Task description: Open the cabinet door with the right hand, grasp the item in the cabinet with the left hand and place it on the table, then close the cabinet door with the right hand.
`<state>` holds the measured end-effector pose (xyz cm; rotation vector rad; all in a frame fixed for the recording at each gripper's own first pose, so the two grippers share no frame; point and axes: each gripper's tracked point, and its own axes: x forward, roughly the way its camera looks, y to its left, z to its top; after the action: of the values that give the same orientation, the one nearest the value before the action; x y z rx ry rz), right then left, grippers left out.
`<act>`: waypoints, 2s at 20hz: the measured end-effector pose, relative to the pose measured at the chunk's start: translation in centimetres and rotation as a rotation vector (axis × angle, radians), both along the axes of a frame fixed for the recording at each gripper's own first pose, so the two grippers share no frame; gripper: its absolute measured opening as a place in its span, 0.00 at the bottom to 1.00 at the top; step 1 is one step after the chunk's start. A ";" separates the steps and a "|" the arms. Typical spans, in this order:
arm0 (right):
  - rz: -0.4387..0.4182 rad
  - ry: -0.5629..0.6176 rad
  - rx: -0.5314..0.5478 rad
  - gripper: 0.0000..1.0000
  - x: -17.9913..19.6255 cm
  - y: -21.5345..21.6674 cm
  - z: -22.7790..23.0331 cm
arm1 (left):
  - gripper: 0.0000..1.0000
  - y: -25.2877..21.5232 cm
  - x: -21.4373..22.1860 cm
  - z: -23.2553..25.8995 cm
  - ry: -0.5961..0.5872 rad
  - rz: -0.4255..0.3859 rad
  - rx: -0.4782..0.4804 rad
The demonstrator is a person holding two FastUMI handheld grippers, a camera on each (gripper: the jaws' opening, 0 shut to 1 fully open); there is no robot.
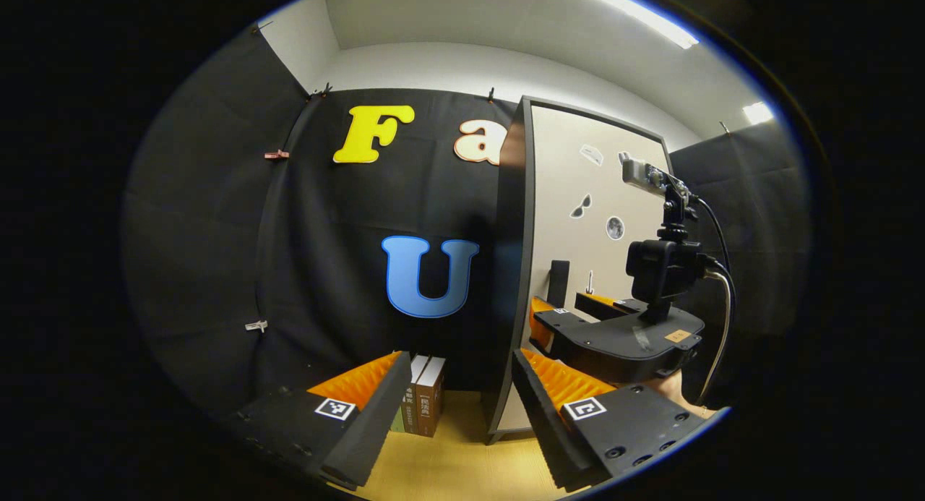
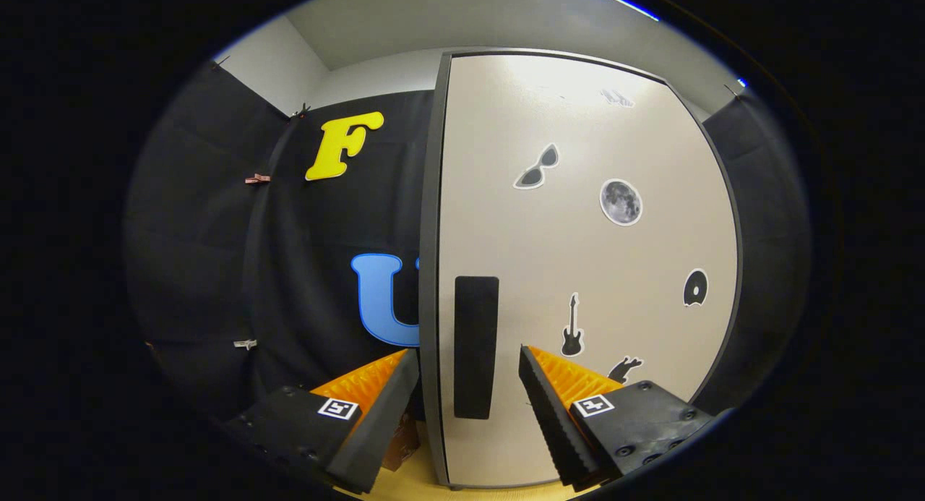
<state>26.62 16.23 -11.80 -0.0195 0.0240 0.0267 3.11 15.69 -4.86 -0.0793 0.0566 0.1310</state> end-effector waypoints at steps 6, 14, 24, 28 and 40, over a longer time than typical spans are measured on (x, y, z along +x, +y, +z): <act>-0.023 0.014 0.020 0.69 1.8 -0.4 -1.1 | 0.89 1.6 1.0 -0.6 0.025 0.029 0.007; -0.042 0.000 -0.020 0.29 2.6 -0.7 -1.6 | 0.89 2.0 1.0 -1.0 0.034 0.034 0.006; -0.011 0.044 -0.007 0.20 0.7 -0.5 -1.5 | 0.89 2.5 -1.6 -0.4 0.035 0.065 0.019; 0.006 0.052 -0.005 0.20 -1.0 -0.7 -1.0 | 0.89 1.4 -3.3 -0.3 0.034 0.048 0.009; 0.092 0.066 -0.005 0.20 -4.7 -1.5 -0.4 | 0.89 0.5 -4.8 -0.2 0.035 0.038 0.001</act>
<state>21.92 14.77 -12.19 -0.0251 0.0895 0.1194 -1.72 16.14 -5.11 -0.0775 0.0897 0.1707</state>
